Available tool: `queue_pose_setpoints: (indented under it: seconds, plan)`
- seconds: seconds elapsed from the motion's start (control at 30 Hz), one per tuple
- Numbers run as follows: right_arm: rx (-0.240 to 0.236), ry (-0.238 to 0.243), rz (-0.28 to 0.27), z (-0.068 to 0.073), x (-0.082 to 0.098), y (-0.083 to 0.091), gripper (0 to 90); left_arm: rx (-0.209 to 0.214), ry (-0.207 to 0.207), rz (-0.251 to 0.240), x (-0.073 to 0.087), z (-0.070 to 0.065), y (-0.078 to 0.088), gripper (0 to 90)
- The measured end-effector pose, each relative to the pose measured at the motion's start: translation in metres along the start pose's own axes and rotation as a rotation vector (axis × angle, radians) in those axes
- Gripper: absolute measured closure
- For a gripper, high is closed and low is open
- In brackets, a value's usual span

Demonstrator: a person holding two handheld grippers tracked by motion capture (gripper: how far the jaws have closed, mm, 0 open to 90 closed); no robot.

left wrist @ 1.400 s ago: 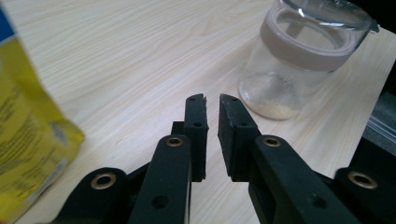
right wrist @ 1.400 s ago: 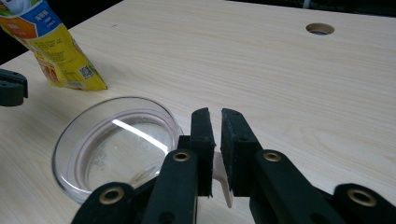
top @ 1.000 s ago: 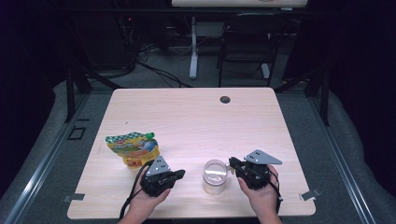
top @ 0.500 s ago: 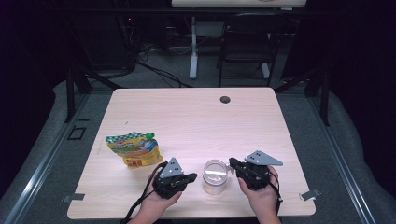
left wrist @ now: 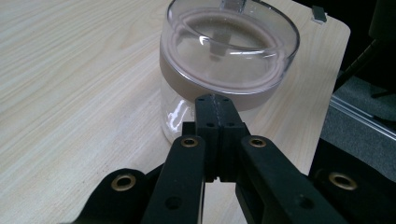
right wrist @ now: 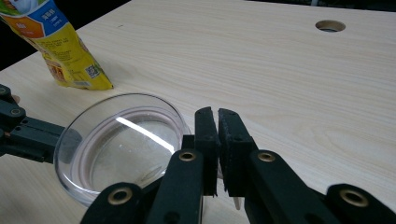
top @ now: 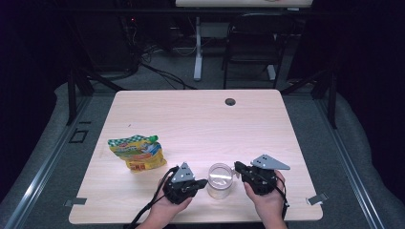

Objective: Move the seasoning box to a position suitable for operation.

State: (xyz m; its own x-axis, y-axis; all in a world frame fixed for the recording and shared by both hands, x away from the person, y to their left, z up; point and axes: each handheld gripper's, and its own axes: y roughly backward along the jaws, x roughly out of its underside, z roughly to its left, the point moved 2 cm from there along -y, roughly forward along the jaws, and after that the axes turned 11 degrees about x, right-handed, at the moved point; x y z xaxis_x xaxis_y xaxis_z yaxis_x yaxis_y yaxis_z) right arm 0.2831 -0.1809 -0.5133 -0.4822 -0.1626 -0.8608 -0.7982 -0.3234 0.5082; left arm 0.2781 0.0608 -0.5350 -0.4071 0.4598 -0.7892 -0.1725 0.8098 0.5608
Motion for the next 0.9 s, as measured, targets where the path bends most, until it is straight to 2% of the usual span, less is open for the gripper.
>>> queue_pose_setpoints:
  seconds: [0.37,0.7,0.9]
  plan:
    - [-0.002,-0.005,-0.004,0.0001,0.0006,0.0001,86.7,0.001,-0.001,0.001,-0.0023,-0.0001,0.0008,90.0]
    - [-0.005,-0.014,-0.008,-0.0009,0.0013,-0.0004,86.6,0.009,0.01,-0.03,-0.0044,0.0001,0.0028,90.0]
    - [-0.005,-0.015,-0.006,-0.0016,0.0019,0.0,86.6,0.009,0.004,-0.024,-0.0066,-0.0004,0.0023,90.0]
